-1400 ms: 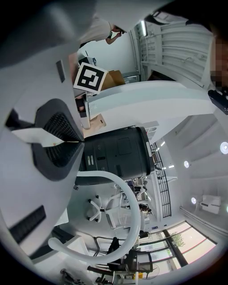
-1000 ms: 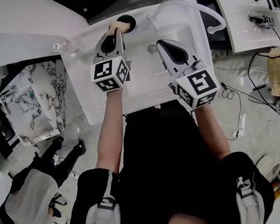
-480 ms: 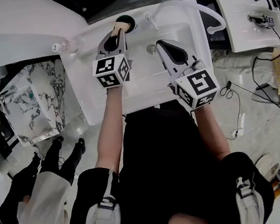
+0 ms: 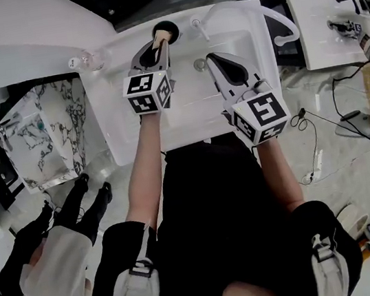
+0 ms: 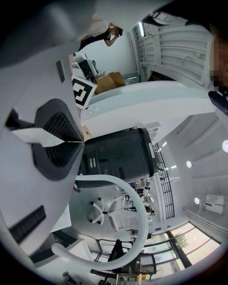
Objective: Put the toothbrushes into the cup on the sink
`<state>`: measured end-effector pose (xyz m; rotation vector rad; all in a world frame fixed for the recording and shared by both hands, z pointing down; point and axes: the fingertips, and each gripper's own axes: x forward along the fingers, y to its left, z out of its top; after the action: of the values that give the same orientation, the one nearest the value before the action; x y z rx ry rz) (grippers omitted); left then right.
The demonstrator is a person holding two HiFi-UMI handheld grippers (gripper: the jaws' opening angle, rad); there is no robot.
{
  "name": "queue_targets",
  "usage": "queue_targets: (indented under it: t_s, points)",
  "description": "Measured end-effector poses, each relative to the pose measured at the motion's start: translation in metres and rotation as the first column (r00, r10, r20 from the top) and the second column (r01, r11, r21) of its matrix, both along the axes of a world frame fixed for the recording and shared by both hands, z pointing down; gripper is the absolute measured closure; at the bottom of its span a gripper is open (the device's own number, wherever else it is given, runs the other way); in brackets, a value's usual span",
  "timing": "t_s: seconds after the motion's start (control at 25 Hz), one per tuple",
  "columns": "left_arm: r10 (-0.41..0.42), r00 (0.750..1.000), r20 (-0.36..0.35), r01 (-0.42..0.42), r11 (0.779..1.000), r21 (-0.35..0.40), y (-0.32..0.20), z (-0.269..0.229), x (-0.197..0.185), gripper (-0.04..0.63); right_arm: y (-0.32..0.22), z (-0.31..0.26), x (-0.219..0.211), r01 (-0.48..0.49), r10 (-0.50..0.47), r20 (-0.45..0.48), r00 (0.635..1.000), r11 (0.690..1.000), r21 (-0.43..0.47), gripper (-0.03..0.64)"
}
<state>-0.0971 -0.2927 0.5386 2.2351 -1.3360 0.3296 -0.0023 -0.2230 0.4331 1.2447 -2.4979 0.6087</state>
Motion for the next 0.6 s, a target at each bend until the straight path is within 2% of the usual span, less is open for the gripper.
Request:
queue_targets:
  t_s: [0.6]
  points:
    - [0.026,1.0,0.003,-0.026,0.999,-0.023,0.0012,0.0084,0.0058,0.514,-0.001,0.0037,0.0035,-0.001,0.001,-0.002,1.0,1.0,-0.006,0.586]
